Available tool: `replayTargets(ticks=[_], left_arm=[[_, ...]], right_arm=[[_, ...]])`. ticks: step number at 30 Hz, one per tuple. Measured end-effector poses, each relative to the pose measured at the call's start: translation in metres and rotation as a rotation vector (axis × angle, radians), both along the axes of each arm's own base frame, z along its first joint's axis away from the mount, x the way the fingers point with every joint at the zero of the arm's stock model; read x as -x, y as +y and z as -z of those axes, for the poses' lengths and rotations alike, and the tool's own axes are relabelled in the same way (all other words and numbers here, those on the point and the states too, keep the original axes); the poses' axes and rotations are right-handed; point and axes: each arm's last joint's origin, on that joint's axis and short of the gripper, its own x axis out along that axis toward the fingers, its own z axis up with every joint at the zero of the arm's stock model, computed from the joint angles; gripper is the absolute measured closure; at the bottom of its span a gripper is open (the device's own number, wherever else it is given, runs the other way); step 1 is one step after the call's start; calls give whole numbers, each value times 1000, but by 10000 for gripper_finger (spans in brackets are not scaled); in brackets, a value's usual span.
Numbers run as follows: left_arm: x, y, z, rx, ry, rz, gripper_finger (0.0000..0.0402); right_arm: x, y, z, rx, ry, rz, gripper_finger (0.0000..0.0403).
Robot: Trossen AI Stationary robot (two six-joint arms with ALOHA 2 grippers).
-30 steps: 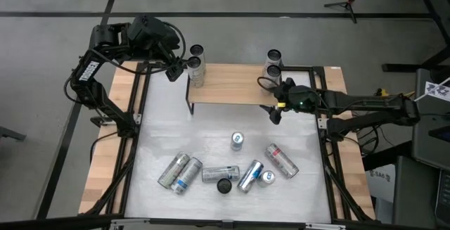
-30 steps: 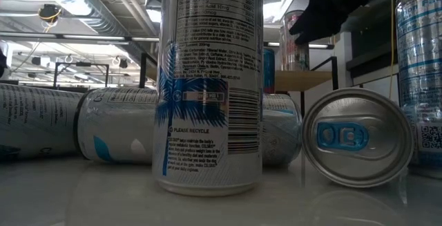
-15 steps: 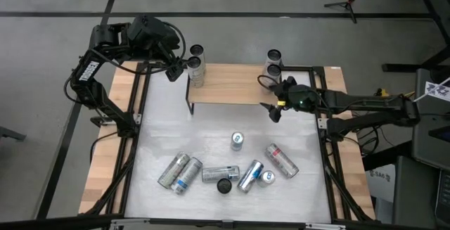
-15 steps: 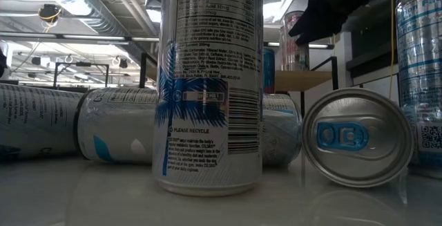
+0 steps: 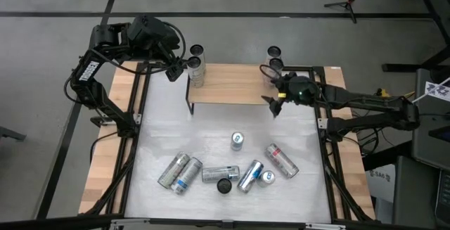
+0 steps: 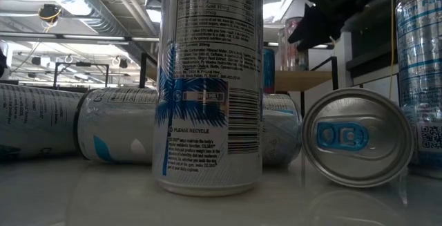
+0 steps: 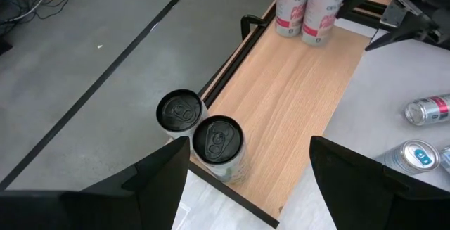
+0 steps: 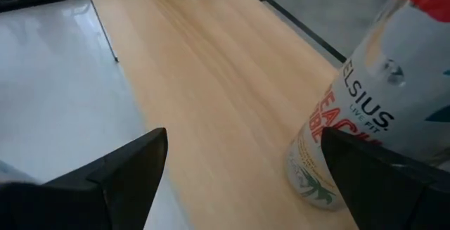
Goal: Sort soda cans
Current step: Put the left white pink soda can on the shelf and align with other white pink soda cans, then put the white pink soda can on the shelf and align with other white pink soda cans
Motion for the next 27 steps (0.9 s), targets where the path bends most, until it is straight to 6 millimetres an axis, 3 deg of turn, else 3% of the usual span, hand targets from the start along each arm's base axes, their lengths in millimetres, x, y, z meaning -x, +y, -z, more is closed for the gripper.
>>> replayTargets(ticks=[16,27], left_arm=[[0,0,0,0,0,0,117],[0,0,0,0,0,0,117]], right_arm=[[2,-8,0,2,0,32,29],[2,-3,-3,-72,-45,-98,29]])
